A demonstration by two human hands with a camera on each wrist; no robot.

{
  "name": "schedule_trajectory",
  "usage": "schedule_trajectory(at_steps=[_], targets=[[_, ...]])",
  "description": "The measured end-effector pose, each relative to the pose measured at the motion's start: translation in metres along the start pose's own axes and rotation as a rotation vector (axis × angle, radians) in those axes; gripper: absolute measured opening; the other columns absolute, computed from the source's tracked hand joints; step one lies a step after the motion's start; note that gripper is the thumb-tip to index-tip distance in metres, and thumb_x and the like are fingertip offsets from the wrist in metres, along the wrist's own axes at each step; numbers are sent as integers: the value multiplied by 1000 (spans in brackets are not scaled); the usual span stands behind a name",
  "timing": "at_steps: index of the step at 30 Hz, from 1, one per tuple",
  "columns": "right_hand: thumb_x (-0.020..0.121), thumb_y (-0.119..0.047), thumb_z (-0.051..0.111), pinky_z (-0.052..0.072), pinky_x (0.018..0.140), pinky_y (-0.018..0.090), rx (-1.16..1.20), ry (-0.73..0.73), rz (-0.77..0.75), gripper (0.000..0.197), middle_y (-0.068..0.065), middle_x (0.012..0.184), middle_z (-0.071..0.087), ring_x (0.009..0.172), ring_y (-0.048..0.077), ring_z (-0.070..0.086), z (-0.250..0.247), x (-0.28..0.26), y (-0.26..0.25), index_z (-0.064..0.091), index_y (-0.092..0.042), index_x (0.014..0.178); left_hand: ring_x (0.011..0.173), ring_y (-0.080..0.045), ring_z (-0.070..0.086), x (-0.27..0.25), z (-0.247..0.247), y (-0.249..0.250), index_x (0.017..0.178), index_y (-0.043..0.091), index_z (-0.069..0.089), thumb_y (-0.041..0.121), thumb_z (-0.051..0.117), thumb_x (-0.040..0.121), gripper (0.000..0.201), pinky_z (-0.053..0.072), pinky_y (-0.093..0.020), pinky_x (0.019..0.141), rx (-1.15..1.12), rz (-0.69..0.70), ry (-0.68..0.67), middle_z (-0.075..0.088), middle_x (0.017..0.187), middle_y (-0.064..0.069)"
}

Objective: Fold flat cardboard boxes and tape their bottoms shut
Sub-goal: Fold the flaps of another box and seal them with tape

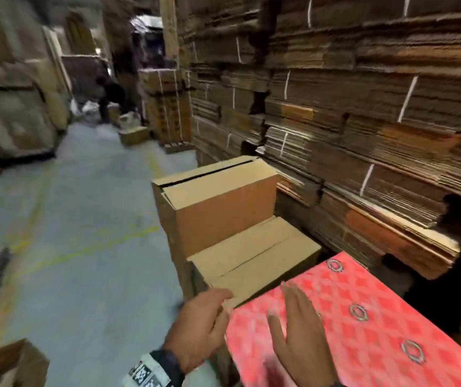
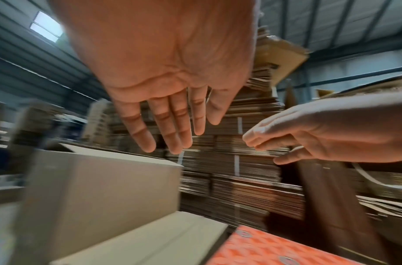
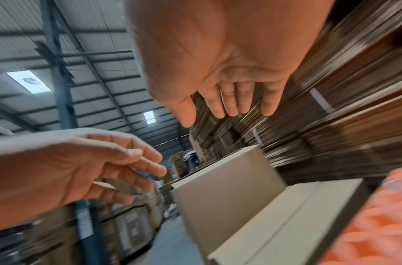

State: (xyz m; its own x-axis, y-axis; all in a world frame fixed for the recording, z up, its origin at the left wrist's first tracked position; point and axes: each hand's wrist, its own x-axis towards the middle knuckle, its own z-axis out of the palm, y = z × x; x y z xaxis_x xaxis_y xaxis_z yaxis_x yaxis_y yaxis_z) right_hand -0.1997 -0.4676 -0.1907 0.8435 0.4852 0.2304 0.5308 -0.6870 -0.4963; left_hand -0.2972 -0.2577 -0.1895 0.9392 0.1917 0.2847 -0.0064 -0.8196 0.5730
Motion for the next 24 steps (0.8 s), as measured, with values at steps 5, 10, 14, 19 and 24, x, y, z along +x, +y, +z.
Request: schedule_trajectory(at_steps=[5, 10, 14, 19, 24], targets=[[92, -53, 35, 27, 120, 37, 14, -160, -73, 74, 1, 165, 30, 152, 20, 26, 46, 62, -66, 31, -20, 158, 107, -6, 62, 6, -48, -79, 126, 31, 63, 52, 39, 96, 43, 49, -31, 97, 41, -141, 127, 65, 122, 16], [99, -51, 39, 22, 121, 35, 49, -175, -47, 68, -5, 166, 23, 153, 13, 18, 78, 132, -86, 23, -25, 159, 115, -1, 55, 51, -58, -126, 131, 36, 57, 54, 40, 97, 42, 45, -34, 103, 74, -188, 66, 60, 126, 20], [100, -51, 48, 24, 123, 37, 95, -183, -13, 69, -4, 167, 21, 153, 14, 18, 110, 196, -99, 22, -26, 159, 115, -3, 56, 116, -71, -169, 130, 36, 57, 55, 41, 95, 43, 43, -38, 104, 162, -220, 38, 60, 127, 20], [96, -62, 47, 31, 120, 44, 73, -205, -24, 80, -2, 171, 8, 156, 18, 11, 140, 282, -126, 15, -27, 161, 118, -4, 55, 201, -100, -217, 129, 36, 57, 53, 42, 96, 40, 39, -36, 99, 247, -183, 49, 60, 127, 20], [82, -71, 58, 39, 110, 60, -154, -262, -95, 94, 8, 170, 11, 156, 33, 13, 194, 354, -178, 30, -20, 155, 116, -12, 55, 268, -126, -272, 121, 34, 58, 54, 41, 92, 39, 41, -42, 93, 268, -224, 156, 61, 121, 15]])
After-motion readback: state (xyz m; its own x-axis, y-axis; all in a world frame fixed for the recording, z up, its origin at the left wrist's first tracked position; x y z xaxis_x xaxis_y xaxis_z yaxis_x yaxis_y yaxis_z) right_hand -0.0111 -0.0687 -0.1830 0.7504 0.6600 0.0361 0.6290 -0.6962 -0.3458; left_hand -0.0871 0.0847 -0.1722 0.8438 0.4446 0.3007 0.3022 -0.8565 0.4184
